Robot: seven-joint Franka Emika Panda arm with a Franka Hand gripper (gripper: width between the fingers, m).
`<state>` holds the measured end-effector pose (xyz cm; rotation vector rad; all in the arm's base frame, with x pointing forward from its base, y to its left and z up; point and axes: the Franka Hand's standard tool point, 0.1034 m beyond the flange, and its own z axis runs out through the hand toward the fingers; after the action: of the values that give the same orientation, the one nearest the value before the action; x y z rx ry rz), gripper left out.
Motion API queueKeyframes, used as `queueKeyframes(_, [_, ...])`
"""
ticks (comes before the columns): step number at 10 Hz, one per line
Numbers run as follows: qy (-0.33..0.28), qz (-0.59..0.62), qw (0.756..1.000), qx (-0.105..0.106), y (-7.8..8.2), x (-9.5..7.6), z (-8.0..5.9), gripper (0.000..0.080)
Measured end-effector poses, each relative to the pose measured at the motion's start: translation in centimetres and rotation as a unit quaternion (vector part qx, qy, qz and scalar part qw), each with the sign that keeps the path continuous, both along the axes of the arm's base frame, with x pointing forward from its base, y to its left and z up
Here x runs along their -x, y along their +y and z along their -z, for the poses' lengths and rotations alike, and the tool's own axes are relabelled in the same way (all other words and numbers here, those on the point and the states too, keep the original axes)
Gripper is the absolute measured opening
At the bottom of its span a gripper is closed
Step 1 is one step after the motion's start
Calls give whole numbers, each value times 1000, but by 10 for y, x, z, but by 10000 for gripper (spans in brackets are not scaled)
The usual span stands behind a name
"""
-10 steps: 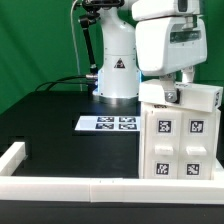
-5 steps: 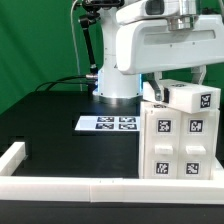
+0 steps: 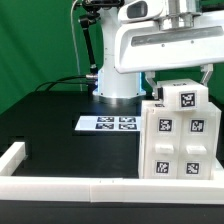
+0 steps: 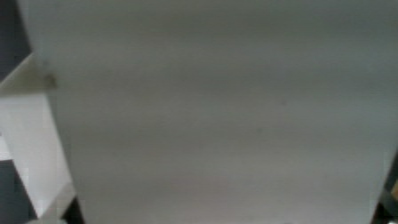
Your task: Assemble cabinet
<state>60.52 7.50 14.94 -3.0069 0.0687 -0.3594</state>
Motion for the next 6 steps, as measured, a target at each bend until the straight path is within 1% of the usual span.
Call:
queueKeyframes(1, [5, 42, 999, -12, 0, 0, 0, 548])
queueKeyframes(3, [10, 88, 996, -24, -1, 0, 0, 548])
queueKeyframes(4, [17, 146, 988, -42, -2, 0, 1, 548])
queueKeyframes(5, [19, 157, 986, -45, -2, 0, 1, 548])
queueKeyframes(6, [25, 222, 973, -63, -3, 2, 1, 548])
